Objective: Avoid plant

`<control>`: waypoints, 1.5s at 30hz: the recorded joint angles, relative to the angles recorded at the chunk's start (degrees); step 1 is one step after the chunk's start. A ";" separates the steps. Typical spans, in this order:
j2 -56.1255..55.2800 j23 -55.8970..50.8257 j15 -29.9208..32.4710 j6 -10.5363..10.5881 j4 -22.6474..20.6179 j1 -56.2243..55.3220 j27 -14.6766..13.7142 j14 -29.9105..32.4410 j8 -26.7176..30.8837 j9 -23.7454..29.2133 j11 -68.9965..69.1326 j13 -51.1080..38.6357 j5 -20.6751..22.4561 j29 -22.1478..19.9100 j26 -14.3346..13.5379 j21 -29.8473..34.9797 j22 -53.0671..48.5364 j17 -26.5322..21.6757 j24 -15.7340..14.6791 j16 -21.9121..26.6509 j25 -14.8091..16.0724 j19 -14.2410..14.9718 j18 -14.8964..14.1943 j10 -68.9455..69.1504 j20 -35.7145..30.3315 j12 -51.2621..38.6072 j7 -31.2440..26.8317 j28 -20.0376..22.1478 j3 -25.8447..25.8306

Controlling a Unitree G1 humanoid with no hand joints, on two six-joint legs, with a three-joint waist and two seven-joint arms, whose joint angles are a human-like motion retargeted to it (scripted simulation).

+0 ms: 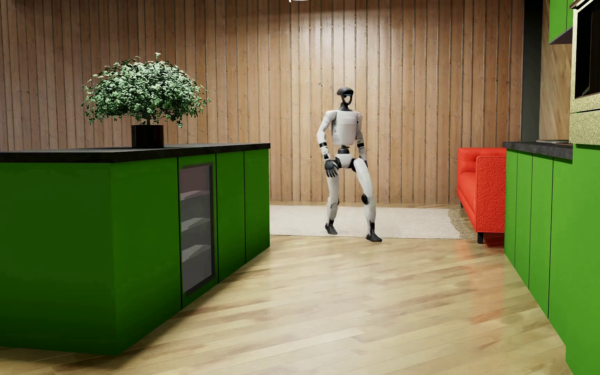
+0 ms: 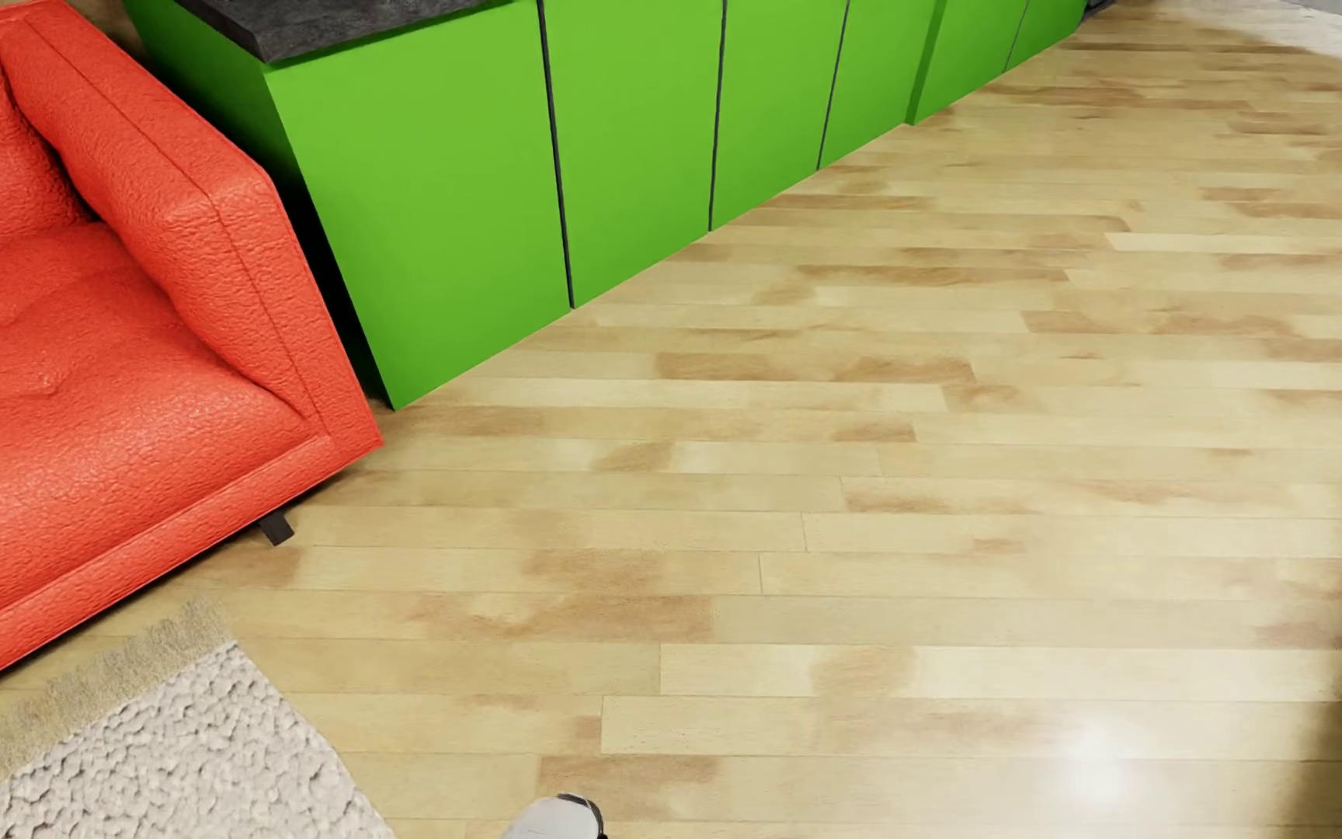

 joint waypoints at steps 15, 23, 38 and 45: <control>-52.46 10.27 21.20 2.73 3.99 46.99 0.00 -7.88 0.00 0.61 3.98 14.52 -11.82 0.00 0.00 4.92 -8.38 1.96 0.00 2.15 0.00 0.00 0.00 1.39 -2.76 -6.06 0.00 0.00 -33.08; -26.63 4.06 19.40 4.80 -0.21 11.79 0.00 -7.96 0.00 2.26 8.16 6.65 5.17 0.00 0.00 3.88 -1.66 1.90 0.00 -0.84 0.00 0.00 0.00 43.36 -5.15 -3.87 0.00 0.00 -15.61; -21.35 4.18 25.56 0.58 -7.55 18.23 0.00 -7.71 0.00 0.97 51.58 2.99 -5.22 0.00 0.00 2.81 2.72 4.07 0.00 -2.18 0.00 0.00 0.00 9.30 -4.42 -5.04 0.00 0.00 -10.22; -41.73 11.03 -0.46 3.18 -3.57 41.29 0.00 -8.82 0.00 -0.93 0.00 14.14 -7.13 0.00 0.00 5.97 -13.56 3.20 0.00 0.69 0.00 0.00 0.00 0.42 1.27 -13.11 0.00 0.00 -27.26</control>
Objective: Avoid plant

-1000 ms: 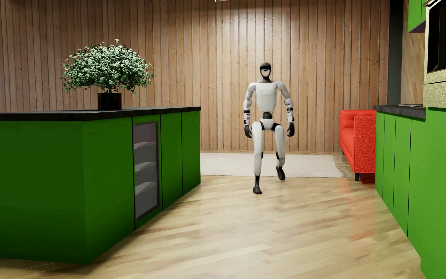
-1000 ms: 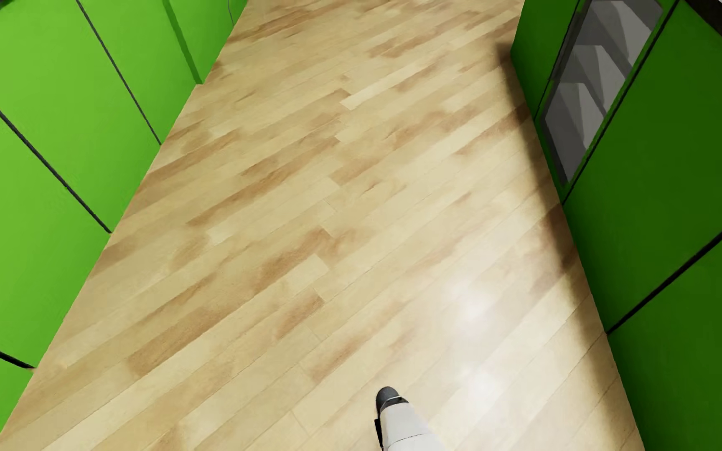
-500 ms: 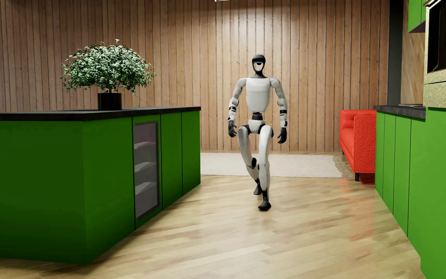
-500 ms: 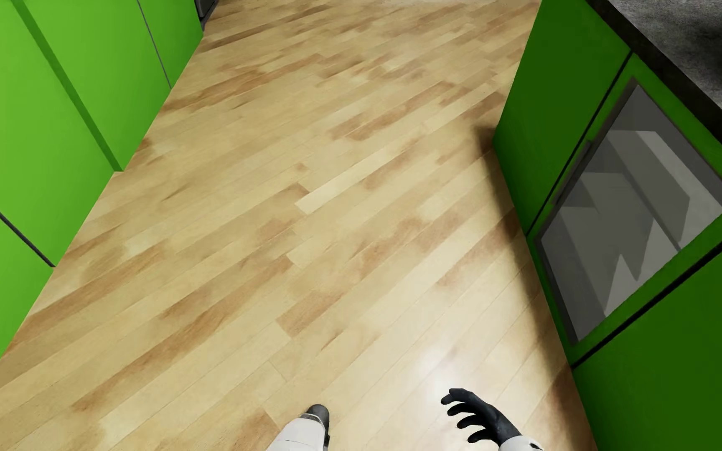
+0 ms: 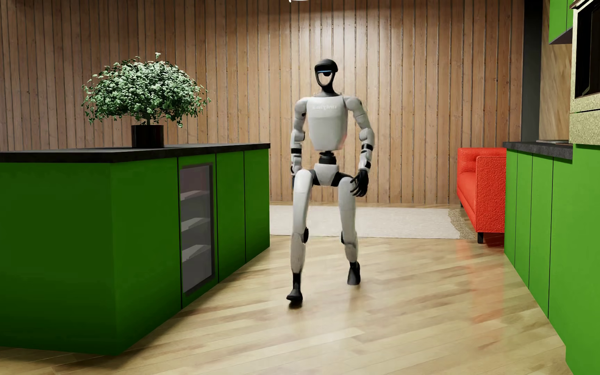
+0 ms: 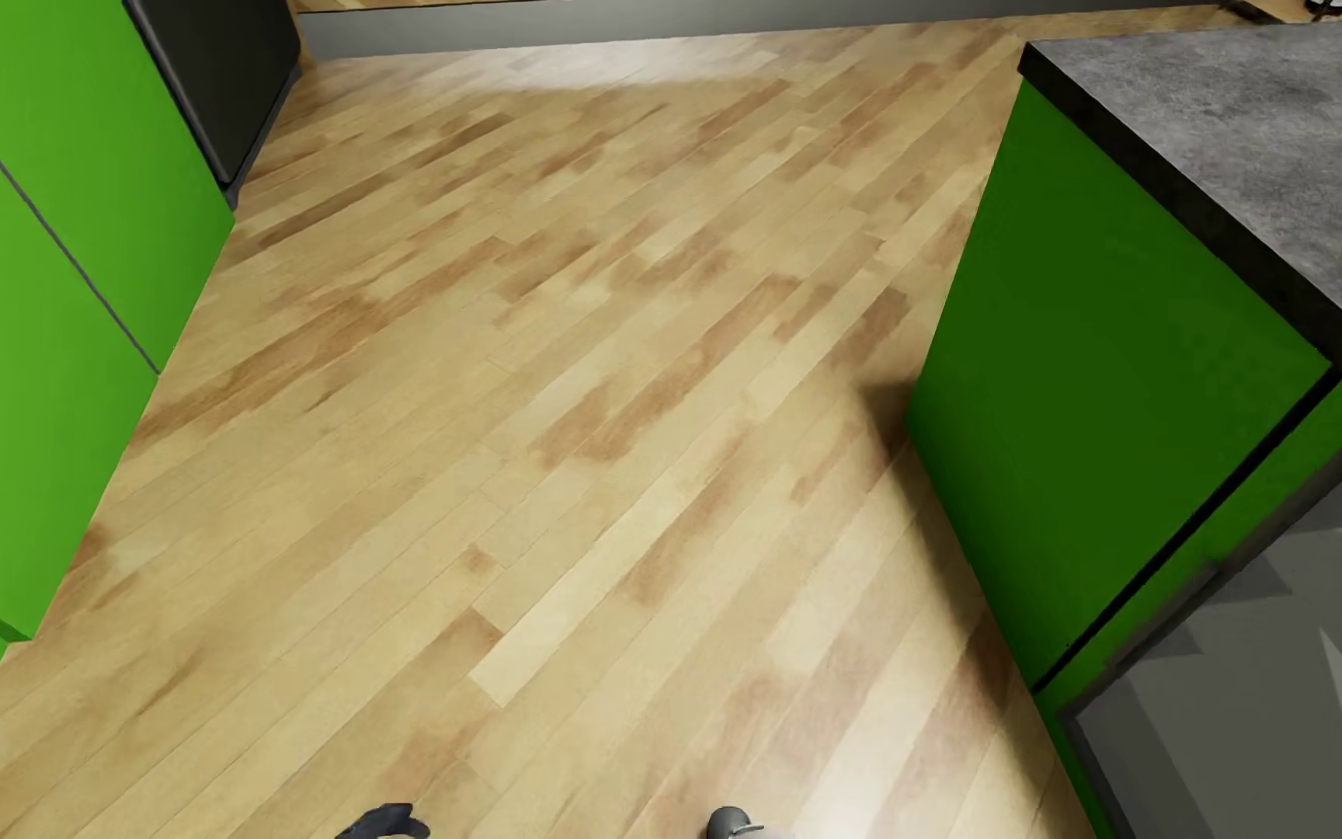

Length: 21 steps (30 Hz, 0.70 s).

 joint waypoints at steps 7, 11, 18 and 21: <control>9.63 1.46 29.06 3.89 6.14 -19.06 0.00 10.97 0.00 2.77 10.11 -4.57 11.17 0.00 0.00 -1.25 10.79 1.09 0.00 -3.56 0.00 0.00 0.00 49.14 -2.57 3.90 0.00 0.00 7.34; 32.28 -12.51 12.38 -0.96 2.18 -33.41 0.00 1.81 0.00 3.43 -1.18 -11.25 7.81 0.00 0.00 -6.79 13.18 -1.49 0.00 -2.40 0.00 0.00 0.00 29.71 -5.31 10.11 0.00 0.00 20.93; 48.33 -21.96 6.55 -0.79 4.57 -42.78 0.00 -4.22 0.00 0.78 4.67 -19.58 1.47 0.00 0.00 -16.19 18.62 -3.08 0.00 -3.00 0.00 0.00 0.00 5.77 -7.32 14.45 0.00 0.00 29.17; 37.40 -12.49 29.70 -3.94 -1.17 -36.67 0.00 -10.84 0.00 1.20 36.04 -16.52 -1.39 0.00 0.00 -10.77 23.66 0.48 0.00 -2.99 0.00 0.00 0.00 13.37 -8.66 11.82 0.00 0.00 25.74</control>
